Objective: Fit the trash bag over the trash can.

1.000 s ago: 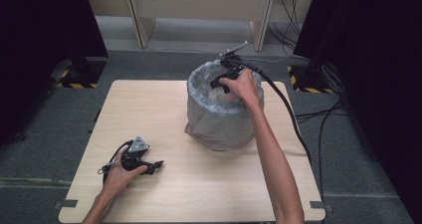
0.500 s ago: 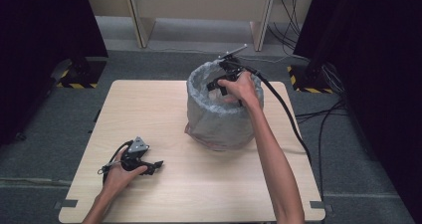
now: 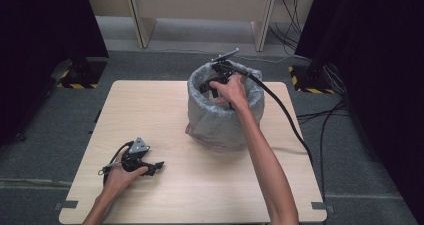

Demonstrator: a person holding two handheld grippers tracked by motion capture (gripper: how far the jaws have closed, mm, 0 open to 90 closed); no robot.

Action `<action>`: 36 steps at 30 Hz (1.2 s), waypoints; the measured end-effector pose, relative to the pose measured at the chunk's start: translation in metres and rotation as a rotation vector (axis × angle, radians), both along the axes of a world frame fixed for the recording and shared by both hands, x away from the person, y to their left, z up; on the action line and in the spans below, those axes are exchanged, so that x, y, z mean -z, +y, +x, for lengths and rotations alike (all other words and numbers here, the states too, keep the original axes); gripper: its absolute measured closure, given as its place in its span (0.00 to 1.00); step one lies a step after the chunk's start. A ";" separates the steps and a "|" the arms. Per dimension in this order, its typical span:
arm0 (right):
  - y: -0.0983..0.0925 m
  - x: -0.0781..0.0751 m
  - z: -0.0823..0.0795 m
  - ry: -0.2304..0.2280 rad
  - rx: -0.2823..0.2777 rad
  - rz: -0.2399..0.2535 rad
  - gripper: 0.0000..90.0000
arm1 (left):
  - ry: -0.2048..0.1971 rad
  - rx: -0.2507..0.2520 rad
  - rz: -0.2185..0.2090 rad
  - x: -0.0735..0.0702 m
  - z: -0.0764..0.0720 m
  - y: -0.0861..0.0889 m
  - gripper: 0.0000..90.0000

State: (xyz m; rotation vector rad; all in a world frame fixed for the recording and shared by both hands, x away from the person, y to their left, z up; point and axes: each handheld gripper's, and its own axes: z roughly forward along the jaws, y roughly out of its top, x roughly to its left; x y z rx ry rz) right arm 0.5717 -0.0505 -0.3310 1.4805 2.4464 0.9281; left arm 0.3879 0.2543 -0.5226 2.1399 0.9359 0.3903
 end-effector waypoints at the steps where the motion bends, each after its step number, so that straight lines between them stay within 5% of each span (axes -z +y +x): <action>1: 0.000 0.000 0.000 0.000 -0.002 -0.003 0.20 | 0.000 0.000 0.000 0.000 0.000 0.000 0.13; 4: -0.001 -0.003 -0.001 -0.012 -0.006 -0.008 0.20 | 0.000 0.000 0.000 0.000 0.000 0.000 0.13; 12: -0.020 -0.037 -0.013 -0.102 -0.007 0.147 0.21 | 0.000 0.000 0.000 0.000 0.000 0.000 0.13; 18: -0.042 -0.068 -0.020 -0.164 0.008 0.194 0.21 | 0.000 0.000 0.000 0.000 0.000 0.000 0.13; 23: -0.063 -0.084 -0.025 -0.201 0.036 0.163 0.21 | 0.000 0.000 0.000 0.000 0.000 0.000 0.13; 30: -0.081 -0.084 -0.030 -0.212 0.035 0.089 0.22 | 0.000 0.000 0.000 0.000 0.000 0.000 0.13; 36: -0.102 -0.084 -0.034 -0.226 0.048 0.083 0.23 | 0.000 0.000 0.000 0.000 0.000 0.000 0.13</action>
